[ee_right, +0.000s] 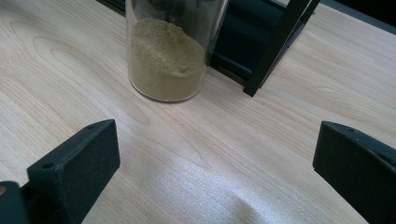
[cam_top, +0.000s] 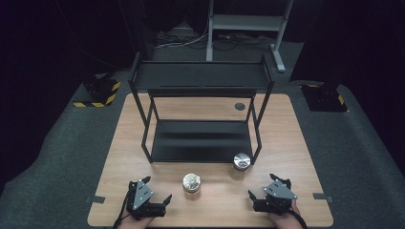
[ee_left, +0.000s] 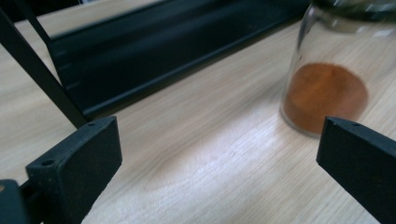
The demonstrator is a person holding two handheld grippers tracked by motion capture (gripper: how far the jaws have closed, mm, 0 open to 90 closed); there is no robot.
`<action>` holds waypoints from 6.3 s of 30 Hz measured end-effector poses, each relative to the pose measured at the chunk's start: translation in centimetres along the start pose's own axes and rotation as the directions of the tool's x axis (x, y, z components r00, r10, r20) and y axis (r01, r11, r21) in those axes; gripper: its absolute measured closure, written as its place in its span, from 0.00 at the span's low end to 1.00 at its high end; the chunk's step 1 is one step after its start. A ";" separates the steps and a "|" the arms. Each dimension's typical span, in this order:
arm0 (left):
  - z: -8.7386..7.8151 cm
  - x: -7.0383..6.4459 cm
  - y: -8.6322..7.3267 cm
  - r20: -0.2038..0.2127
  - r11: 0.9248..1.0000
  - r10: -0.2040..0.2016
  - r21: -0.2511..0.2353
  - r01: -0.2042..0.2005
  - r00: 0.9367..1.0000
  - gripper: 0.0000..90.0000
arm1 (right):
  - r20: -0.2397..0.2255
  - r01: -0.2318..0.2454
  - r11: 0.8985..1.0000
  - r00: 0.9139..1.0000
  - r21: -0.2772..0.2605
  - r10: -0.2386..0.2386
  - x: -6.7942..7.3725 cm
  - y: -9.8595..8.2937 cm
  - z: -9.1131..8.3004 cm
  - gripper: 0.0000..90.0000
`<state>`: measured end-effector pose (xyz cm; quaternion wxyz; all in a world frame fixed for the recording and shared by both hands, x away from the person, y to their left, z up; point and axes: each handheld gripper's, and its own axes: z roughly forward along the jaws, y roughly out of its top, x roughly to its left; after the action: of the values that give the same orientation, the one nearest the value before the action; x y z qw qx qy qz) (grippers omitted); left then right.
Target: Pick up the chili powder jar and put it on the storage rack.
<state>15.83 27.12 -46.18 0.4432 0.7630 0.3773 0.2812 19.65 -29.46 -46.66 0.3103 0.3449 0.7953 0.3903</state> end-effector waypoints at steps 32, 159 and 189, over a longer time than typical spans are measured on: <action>-1.0 -1.1 3.0 0.050 0.993 0.033 -0.117 -0.027 0.998 0.00 | 0.003 0.009 1.000 1.000 -0.006 -0.009 0.1 -0.1 0.0 0.00; -1.6 1.4 1.0 0.002 0.946 -0.144 -0.292 0.138 0.990 0.39 | -0.010 0.012 1.000 1.000 0.001 -0.012 -0.1 0.0 0.0 0.00; -1.8 3.5 8.8 -0.009 0.925 -0.106 -0.369 0.095 0.994 0.39 | -0.017 0.010 1.000 1.000 -0.004 -0.010 -0.3 -0.1 -0.1 0.00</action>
<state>19.25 27.99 -37.22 0.5866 0.6419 0.3629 0.3348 19.72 -29.74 -46.64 0.3062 0.3373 0.7988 0.3930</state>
